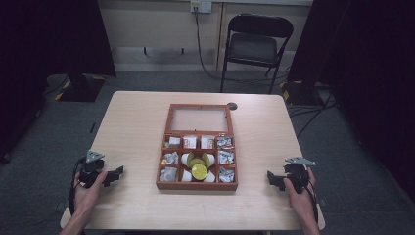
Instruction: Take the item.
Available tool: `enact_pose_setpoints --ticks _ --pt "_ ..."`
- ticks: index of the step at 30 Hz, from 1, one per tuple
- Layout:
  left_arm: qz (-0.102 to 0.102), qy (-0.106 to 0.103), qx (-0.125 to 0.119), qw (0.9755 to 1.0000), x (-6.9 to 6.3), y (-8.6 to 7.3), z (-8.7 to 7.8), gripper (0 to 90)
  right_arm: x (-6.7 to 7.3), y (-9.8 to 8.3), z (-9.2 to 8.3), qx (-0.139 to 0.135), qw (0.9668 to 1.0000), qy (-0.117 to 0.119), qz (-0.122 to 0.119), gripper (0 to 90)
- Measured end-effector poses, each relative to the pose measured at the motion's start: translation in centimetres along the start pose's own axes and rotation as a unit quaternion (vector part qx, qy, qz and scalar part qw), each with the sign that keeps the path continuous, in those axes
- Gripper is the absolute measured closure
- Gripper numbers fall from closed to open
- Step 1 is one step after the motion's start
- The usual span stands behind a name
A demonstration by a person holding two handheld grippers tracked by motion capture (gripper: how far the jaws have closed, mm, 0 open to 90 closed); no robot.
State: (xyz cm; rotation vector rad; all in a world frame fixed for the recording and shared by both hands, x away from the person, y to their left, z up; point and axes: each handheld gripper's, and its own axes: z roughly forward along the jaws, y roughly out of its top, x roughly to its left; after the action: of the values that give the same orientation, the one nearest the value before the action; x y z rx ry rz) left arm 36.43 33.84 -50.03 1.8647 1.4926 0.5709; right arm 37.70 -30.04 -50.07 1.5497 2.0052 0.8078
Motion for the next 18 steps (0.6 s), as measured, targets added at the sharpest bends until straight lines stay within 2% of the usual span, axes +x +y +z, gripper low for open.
enact_pose_setpoints --ticks 2,8,13,15,18 --pt "0.002 -0.004 -0.013 0.9999 -0.1 0.1 -0.3 18.0 0.0 0.0 0.0 0.000 1.0000 0.000 0.000 0.0" --pt "-0.006 -0.018 -0.018 0.9997 -0.4 0.3 -0.5 20.3 0.0 0.0 0.0 0.000 1.0000 0.000 0.000 0.0" --pt "0.004 -0.020 -0.024 0.9995 -0.8 0.7 -0.7 20.5 0.0 0.0 0.0 0.000 1.0000 0.000 -0.001 0.0" --pt "0.007 -0.032 -0.028 0.9990 -1.1 0.8 -0.9 20.7 0.0 0.0 0.0 0.000 1.0000 0.000 0.000 0.0" --pt "0.016 -0.037 -0.033 0.9987 -1.4 1.0 -1.0 21.5 0.0 0.0 0.0 -0.001 1.0000 0.000 0.000 0.0"
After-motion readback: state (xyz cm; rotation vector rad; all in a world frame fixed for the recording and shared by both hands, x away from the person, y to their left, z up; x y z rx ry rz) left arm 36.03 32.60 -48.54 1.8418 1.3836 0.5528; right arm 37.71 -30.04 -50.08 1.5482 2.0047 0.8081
